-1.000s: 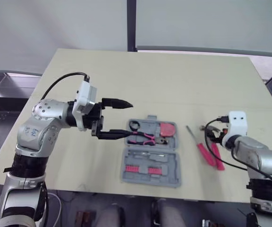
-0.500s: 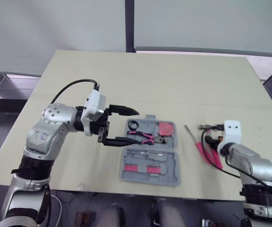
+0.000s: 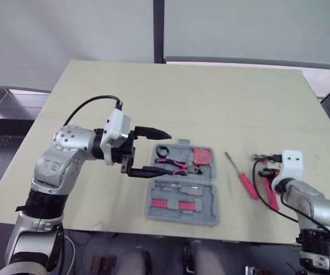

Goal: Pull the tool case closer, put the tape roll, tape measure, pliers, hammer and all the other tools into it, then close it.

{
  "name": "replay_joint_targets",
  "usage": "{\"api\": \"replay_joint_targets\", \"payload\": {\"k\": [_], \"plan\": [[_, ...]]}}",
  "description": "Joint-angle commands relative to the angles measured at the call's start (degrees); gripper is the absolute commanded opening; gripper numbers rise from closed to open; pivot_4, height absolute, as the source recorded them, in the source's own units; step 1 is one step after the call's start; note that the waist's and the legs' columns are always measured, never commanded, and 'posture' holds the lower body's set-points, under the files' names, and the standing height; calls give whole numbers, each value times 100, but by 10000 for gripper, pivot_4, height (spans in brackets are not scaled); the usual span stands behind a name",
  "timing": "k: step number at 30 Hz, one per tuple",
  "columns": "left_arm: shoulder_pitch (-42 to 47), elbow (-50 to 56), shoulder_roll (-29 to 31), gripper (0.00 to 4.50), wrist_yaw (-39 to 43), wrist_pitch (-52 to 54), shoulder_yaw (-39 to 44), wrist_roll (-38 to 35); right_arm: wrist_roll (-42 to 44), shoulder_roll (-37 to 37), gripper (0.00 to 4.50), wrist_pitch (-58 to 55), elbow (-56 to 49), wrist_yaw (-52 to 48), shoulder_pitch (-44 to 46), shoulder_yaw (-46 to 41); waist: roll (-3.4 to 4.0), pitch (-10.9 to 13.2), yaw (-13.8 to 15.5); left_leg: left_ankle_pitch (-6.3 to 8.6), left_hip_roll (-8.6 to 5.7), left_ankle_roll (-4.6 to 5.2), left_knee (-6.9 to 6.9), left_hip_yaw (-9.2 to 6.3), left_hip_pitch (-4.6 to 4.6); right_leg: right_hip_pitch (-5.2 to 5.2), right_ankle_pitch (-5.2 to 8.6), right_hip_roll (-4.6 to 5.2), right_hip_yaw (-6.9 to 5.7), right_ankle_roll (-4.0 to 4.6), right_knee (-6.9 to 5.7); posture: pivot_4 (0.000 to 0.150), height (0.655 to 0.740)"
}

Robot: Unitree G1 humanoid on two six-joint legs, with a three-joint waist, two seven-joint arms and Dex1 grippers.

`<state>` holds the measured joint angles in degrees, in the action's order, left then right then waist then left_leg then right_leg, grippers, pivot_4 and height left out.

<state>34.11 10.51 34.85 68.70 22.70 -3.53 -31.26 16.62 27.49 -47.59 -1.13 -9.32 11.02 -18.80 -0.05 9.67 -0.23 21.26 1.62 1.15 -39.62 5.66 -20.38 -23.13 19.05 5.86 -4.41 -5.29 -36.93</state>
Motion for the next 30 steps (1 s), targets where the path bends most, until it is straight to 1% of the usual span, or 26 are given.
{"api": "replay_joint_targets", "payload": {"k": [1,3,4,6,7,8,10,13,17,23,30], "plan": [[-28,207,16,45000,-16,-21,47,-58,63,107,305,-184,-698,28,-261,-332,1,0,1,0,0,0,0,0,0,0,0,0,0,0,0,1500,7400],[-32,222,23,45000,-17,-13,47,-60,160,74,305,-402,-1036,63,-464,-510,2,-1,9,0,0,0,1,0,-1,0,0,0,0,0,1,1500,7400],[-27,220,27,45000,-14,-9,47,-61,200,63,305,-497,-1220,64,-572,-594,-4,1,72,2,21,-4,-2,51,8,-36,-1,-12,34,2,-12,1500,7400],[-26,220,33,45000,-4,-8,48,-59,242,42,305,-658,-1588,69,-805,-710,-22,3,157,29,66,-25,-7,282,30,-168,9,-36,186,26,-86,1500,7400],[-28,221,34,45000,0,-7,48,-57,254,24,305,-723,-1727,74,-898,-743,-15,0,140,30,61,-27,-1,339,22,-218,5,-48,244,27,-107,1500,7400],[-33,224,34,45000,8,-11,46,-54,268,7,305,-804,-1892,71,-1015,-769,-14,0,97,29,53,-28,0,331,18,-222,2,-55,273,24,-109,1500,7400],[-34,221,32,45000,23,-23,37,-47,291,-24,305,-924,-2199,56,-1248,-835,-14,1,18,28,59,-30,-2,319,14,-221,-2,-117,277,24,-108,1500,7400],[-35,218,24,45000,40,-36,29,-46,415,-111,305,-1098,-2627,18,-1559,-1075,-14,1,-43,28,74,-30,-3,318,15,-220,-6,-137,301,25,-108,1500,7400],[-56,241,17,45000,68,-32,22,-62,534,-178,305,-1254,-2975,-40,-1892,-1270,-14,0,-49,28,78,-30,-3,318,14,-219,-7,-138,303,25,-106,1500,7400],[-107,249,-7,45000,94,-55,-8,-50,510,-411,305,-1211,-3027,82,-2052,-1238,-14,0,-49,28,76,-30,-4,317,14,-217,-8,-139,304,24,-104,1500,7400],[-126,250,-13,45000,97,-75,-6,-42,248,-590,305,-794,-2607,107,-2095,-961,-14,0,-52,28,76,-30,-4,317,14,-217,-8,-140,304,24,-104,1500,7400]]}}
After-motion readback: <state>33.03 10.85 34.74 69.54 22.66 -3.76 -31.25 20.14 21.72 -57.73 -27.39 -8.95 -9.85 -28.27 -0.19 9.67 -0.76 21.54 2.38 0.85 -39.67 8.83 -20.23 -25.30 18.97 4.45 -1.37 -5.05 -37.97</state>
